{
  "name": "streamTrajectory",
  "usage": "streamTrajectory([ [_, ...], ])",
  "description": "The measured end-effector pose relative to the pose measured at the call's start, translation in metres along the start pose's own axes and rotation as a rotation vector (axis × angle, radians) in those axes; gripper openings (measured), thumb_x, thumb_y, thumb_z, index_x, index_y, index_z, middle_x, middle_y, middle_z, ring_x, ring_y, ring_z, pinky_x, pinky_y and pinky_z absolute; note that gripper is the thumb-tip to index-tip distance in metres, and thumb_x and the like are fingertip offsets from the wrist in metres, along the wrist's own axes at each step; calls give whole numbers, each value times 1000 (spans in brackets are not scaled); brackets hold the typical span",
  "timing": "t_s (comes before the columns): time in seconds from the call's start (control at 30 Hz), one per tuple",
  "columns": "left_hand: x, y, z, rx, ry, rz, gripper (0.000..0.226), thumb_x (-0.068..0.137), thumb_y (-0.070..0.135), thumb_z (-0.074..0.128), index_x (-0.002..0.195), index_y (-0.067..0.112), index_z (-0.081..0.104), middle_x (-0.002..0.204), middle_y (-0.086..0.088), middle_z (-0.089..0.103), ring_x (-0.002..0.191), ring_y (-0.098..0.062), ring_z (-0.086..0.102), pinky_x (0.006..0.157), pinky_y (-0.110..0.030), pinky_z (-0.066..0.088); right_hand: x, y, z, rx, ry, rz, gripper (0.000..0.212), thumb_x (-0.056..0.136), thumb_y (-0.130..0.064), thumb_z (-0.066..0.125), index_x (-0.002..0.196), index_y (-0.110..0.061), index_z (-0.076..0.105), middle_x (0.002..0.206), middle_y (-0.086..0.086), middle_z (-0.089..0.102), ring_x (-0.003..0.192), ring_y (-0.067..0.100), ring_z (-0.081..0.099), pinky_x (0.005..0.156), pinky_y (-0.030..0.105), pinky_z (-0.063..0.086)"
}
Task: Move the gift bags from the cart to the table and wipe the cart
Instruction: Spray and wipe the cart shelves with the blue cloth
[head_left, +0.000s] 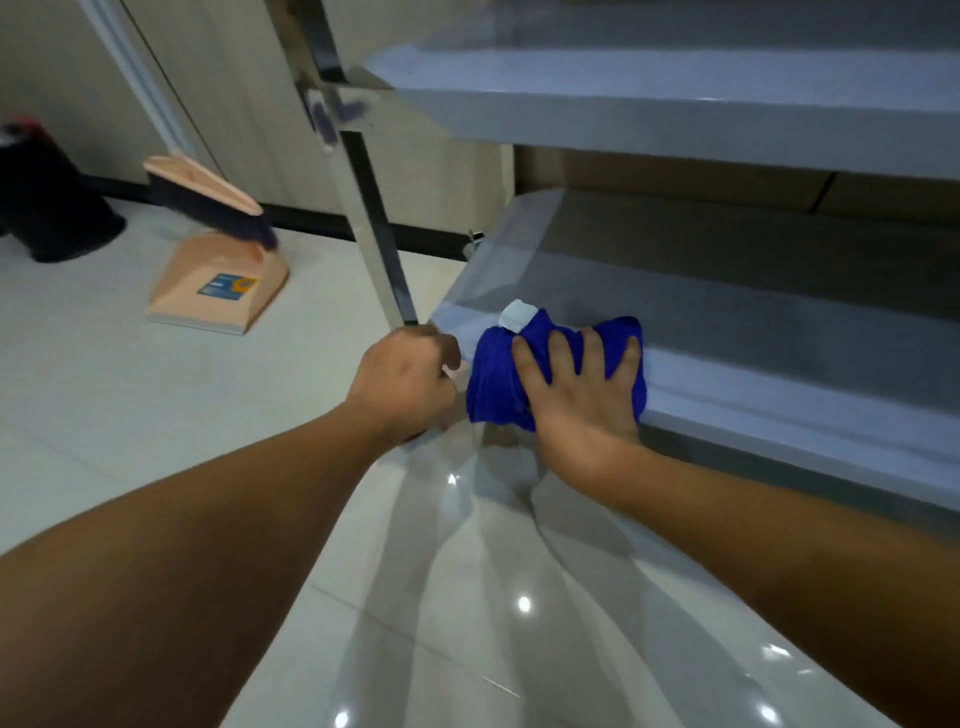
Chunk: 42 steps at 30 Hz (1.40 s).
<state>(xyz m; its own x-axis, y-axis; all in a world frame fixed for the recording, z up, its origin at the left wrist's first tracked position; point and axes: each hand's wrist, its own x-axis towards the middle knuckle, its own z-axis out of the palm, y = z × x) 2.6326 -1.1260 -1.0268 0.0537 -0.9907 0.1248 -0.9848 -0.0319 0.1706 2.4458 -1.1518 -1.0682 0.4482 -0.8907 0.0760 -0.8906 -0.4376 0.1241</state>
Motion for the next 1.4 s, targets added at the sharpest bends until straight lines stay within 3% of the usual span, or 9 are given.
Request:
streamTrajectory([
  [0.17,-40,-17,-2,-136,29,-232,26,83,6,58,100,16,75,100,-3,71,91,-21,60,70,-27,37,38,-56,-13,22,-12,-54,118,77,-36,79,157,-23,-6,158,21,12,144,51,11,111,78,5],
  [0.27,-65,-19,-15,-153,-104,-326,36,79,1,52,105,15,74,107,-7,69,96,-27,60,77,-33,47,42,-63,-30,82,-105,-82,105,74,-19,79,156,-24,14,152,18,27,139,46,23,112,72,16],
  [0.37,-82,-15,-45,-107,-316,-304,48,79,3,50,121,20,68,123,-6,64,114,-28,54,87,-32,46,23,-47,-53,127,-171,-133,79,76,-13,76,145,-25,37,138,14,43,128,40,39,107,63,32],
  [0.53,-92,19,-125,-131,-461,-257,51,84,5,50,131,20,63,132,-5,60,124,-27,50,98,-35,45,-41,-23,-129,172,-284,-141,78,80,-15,74,147,-29,37,139,9,46,127,36,42,105,57,33],
  [0.77,-99,113,-297,-100,-615,18,39,87,5,50,122,11,66,113,-9,63,106,-27,54,87,-40,52,-114,23,-304,257,-261,-89,74,71,-6,77,139,-25,52,120,9,59,109,35,53,94,56,41],
  [0.9,-90,169,-408,-102,-674,94,35,91,10,49,122,10,64,113,-10,60,107,-29,54,87,-42,51,-159,57,-423,297,-325,18,77,73,-5,73,142,-27,48,124,7,58,111,34,52,96,55,40],
  [1.1,-51,267,-550,-47,-696,360,34,93,15,46,126,12,57,119,-7,60,109,-29,55,87,-41,50,-230,125,-585,298,-260,326,72,70,-7,80,135,-27,57,116,5,65,105,32,58,93,55,45],
  [1.27,-34,383,-610,-78,-633,702,23,94,21,45,111,15,60,106,-5,57,103,-27,55,82,-39,50,-278,191,-681,173,-130,609,65,73,-11,77,133,-30,57,116,4,64,107,31,56,94,52,42],
  [1.4,-26,472,-648,-137,-540,899,25,92,21,48,115,20,59,105,-2,56,102,-25,55,80,-37,49,-316,237,-722,133,-20,844,64,75,-10,75,133,-30,57,115,3,63,105,33,55,89,51,43],
])
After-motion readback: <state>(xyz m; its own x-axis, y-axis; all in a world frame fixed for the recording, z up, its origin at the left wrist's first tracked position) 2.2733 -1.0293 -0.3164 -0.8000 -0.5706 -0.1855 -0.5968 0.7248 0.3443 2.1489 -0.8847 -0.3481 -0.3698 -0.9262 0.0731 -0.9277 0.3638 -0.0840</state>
